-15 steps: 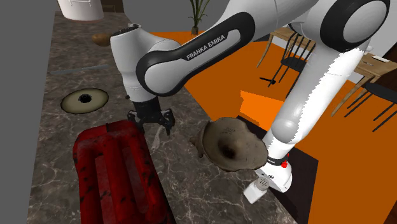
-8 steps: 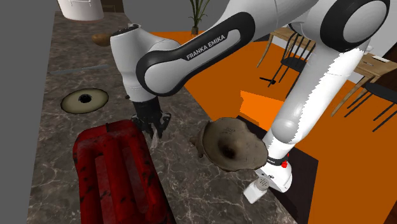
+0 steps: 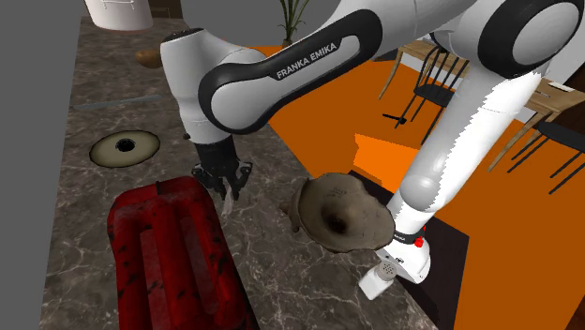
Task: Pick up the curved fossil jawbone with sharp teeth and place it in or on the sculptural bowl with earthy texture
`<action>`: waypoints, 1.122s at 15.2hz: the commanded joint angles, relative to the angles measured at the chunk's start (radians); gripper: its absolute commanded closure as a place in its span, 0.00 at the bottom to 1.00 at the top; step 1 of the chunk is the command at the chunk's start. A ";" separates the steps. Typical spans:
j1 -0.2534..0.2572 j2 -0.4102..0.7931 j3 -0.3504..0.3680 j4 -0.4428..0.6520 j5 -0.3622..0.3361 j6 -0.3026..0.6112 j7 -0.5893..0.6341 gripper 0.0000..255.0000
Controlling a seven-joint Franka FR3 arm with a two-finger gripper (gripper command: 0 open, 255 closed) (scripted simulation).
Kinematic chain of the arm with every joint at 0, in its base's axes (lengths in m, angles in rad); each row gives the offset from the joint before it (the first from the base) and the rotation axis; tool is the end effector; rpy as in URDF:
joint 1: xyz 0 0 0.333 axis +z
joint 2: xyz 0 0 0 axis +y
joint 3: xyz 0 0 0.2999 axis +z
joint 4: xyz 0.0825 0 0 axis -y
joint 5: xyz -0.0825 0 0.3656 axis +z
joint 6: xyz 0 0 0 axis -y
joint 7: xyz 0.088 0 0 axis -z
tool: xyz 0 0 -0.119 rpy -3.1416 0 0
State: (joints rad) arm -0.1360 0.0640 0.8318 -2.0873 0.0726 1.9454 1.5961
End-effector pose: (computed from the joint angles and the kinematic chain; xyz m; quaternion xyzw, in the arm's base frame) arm 0.3922 0.3318 0.3721 0.8886 -0.4457 -0.0892 0.0614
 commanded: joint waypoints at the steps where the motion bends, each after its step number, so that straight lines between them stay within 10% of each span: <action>1: -0.003 -0.014 0.000 0.017 0.010 -0.027 -0.006 1.00; 17: -0.017 -0.096 -0.011 0.170 0.061 -0.240 -0.031 1.00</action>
State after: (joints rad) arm -0.1515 -0.0259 0.8223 -1.9234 0.1296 1.7166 1.5676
